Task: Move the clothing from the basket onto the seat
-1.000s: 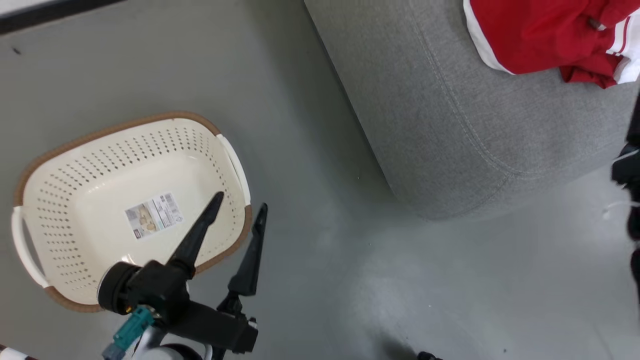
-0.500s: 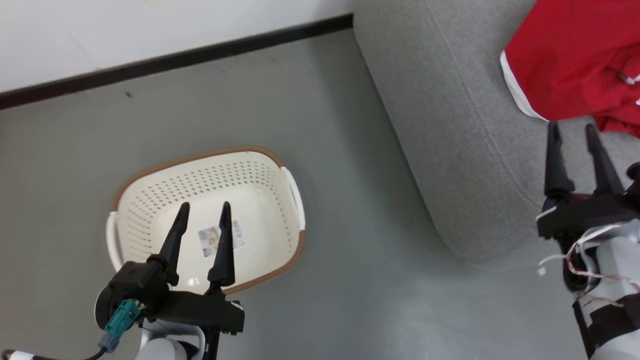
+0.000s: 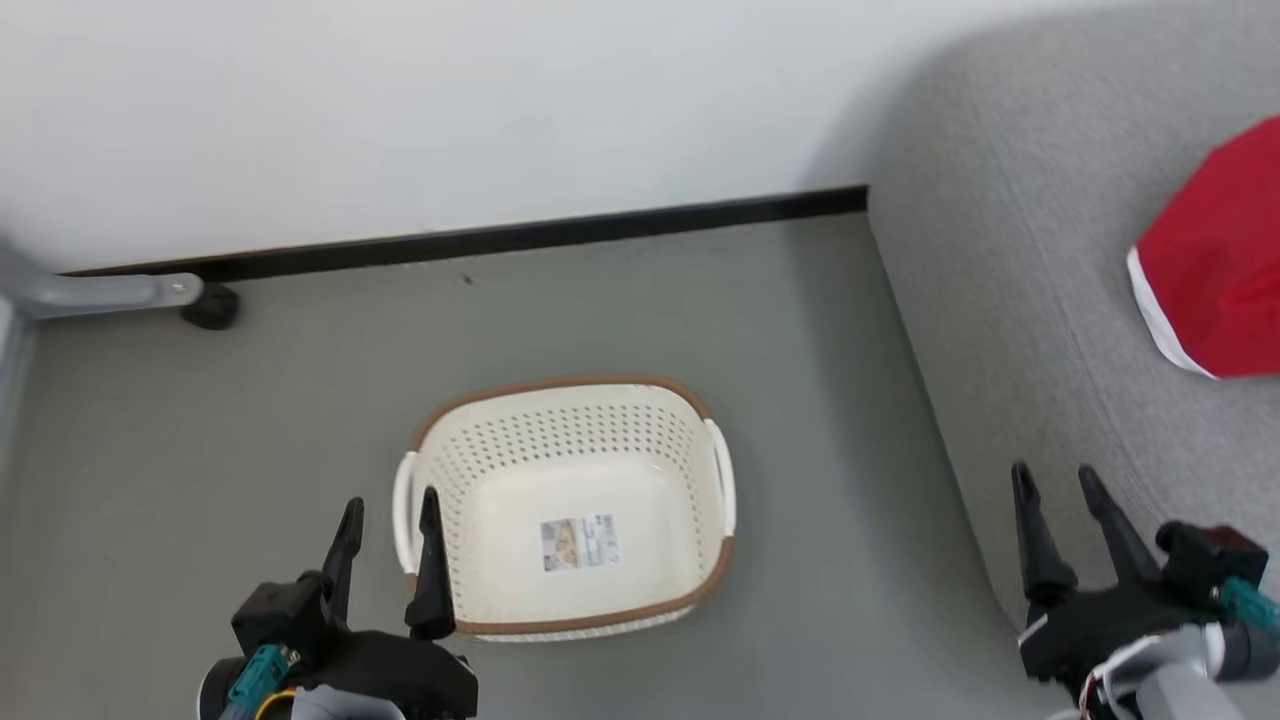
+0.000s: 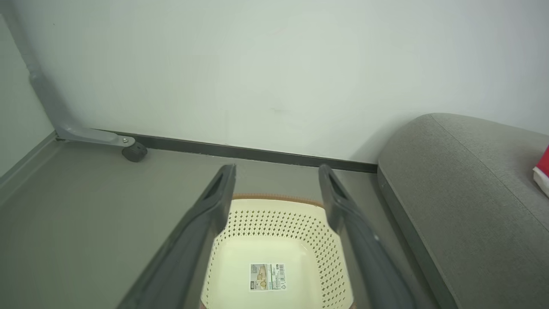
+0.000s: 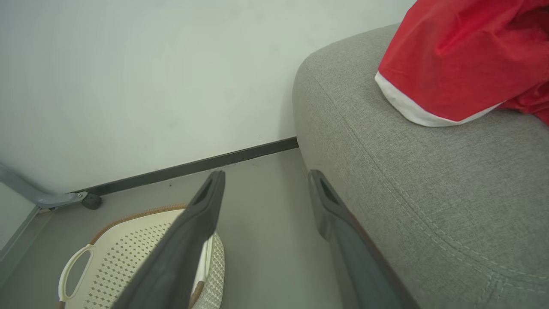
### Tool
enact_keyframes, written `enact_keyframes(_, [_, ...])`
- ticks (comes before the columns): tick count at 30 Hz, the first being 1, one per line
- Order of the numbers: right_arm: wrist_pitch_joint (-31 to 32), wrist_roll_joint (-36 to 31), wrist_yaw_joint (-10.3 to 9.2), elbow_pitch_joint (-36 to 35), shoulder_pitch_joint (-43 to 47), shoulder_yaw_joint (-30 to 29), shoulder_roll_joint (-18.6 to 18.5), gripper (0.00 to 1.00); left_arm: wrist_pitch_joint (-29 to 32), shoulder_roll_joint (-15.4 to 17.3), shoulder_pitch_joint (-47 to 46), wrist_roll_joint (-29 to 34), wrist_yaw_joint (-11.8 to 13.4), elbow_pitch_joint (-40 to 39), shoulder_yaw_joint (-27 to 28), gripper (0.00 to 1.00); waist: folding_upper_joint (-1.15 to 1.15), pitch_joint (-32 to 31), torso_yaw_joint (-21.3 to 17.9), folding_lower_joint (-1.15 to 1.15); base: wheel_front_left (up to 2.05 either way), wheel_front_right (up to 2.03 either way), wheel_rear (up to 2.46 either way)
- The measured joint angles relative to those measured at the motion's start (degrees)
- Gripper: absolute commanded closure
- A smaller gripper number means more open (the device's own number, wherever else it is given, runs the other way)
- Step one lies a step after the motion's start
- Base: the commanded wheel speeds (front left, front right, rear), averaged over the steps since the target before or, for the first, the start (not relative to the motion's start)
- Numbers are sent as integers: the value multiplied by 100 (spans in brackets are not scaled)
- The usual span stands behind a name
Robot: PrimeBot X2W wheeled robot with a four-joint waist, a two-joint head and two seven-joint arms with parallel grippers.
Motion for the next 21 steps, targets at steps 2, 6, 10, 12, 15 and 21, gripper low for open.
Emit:
enact_keyframes(2, [0,24,0,-33,235,3,11,0,-2,0,49,13,0,74,1,0,0,-146,168,0,0,0,0])
enact_keyframes(6, [0,35,0,-189,584,59,111,0,-51,42,252,15,0,219,69,0,0,-468,598,0,0,0,0])
enact_keyframes(10, [0,32,0,-342,612,187,177,0,-84,135,409,15,1,256,198,0,0,-699,897,0,0,0,0])
enact_keyframes(12, [1,26,0,-399,632,258,186,0,-102,168,453,15,1,269,236,0,0,-801,1020,0,0,0,0])
enact_keyframes(15, [0,22,0,-455,671,307,193,0,-111,204,466,15,1,290,287,0,0,-936,1156,0,0,0,0])
enact_keyframes(21, [0,22,0,-539,725,307,196,0,-120,202,514,32,0,312,310,0,1,-1090,1296,0,0,0,0])
